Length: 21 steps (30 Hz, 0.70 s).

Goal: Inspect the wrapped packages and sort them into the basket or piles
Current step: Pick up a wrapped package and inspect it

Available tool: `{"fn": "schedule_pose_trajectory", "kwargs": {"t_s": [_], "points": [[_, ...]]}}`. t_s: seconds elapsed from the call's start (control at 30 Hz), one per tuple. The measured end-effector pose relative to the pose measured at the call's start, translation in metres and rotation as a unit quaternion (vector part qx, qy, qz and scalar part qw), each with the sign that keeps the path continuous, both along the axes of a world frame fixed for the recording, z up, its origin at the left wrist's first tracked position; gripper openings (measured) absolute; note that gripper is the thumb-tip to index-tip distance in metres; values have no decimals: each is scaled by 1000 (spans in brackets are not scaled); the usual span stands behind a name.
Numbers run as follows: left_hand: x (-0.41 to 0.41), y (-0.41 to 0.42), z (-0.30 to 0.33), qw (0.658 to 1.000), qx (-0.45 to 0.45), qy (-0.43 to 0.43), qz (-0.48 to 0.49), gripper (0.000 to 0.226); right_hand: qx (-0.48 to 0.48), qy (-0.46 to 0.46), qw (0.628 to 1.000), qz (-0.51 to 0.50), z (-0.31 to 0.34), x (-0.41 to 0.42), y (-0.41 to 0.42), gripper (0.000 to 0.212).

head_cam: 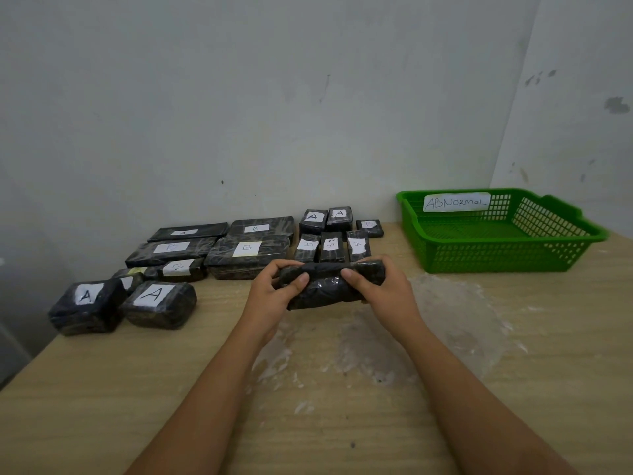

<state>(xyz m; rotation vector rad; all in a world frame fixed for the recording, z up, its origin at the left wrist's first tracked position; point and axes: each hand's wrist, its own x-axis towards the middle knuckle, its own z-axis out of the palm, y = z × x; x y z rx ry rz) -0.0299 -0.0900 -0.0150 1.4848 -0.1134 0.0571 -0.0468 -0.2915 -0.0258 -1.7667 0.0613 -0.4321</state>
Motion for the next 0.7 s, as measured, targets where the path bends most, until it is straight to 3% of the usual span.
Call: {"fn": "schedule_pose_trajectory", "kwargs": {"t_s": [0.27, 0.4, 0.57, 0.7], "points": [[-2, 6, 7, 995, -44, 26, -83, 26, 66, 10, 998, 3, 0, 4, -8, 28], [-2, 8, 7, 997, -36, 18, -71, 26, 68, 17, 997, 20, 1, 4, -9, 30], [1, 8, 9, 997, -65, 32, -36, 22, 79, 26, 990, 114, 10, -2, -14, 54], [0, 6, 12, 994, -81, 60, -40, 24, 110, 13, 982, 153, 15, -4, -20, 55]]}}
